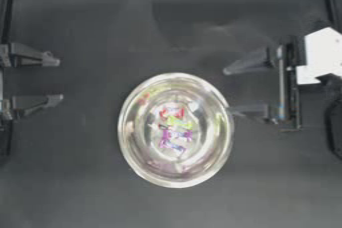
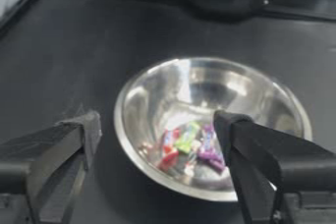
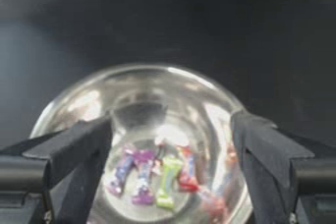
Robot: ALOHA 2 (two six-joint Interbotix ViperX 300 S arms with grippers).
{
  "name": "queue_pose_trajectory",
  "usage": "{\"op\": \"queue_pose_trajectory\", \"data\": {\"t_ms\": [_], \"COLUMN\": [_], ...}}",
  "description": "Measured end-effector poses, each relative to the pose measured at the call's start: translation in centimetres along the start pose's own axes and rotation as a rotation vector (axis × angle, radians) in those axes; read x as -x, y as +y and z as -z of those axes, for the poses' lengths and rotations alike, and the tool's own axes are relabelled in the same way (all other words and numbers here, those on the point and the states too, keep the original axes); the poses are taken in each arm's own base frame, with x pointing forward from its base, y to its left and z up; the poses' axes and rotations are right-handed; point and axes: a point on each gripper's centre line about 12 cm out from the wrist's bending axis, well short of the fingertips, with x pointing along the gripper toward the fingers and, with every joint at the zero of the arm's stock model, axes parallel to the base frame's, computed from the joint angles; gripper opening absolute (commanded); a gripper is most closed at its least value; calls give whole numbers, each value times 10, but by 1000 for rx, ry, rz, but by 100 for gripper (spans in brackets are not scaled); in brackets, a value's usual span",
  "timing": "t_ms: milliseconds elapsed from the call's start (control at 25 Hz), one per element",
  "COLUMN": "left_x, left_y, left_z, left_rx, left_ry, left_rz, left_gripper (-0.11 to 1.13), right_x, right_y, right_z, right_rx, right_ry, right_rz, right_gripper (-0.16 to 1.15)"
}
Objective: Put candies in bowl
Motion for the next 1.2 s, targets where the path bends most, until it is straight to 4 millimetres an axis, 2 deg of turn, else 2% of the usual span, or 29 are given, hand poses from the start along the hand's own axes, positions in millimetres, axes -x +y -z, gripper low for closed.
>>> {"op": "queue_pose_trajectory", "data": {"t_ms": [480,880,1200], "left_x": [1,3,18], "left_y": [0,-5,-5], "left_z": [-10,-12,-17], "left_rx": [-5,-35,-47], "left_ry": [-25,-35,-97], "left_rz": [1,24,25], "left_gripper": [100,100,100], "right_x": [57,69,75], "right_y": [-5,-6,-6], "right_z": [11,19,19], "right_rx": [-9,-10,-12], "right_ry": [-167,-184,-190], "right_rz": [13,16,21], "right_gripper": [99,99,99]}}
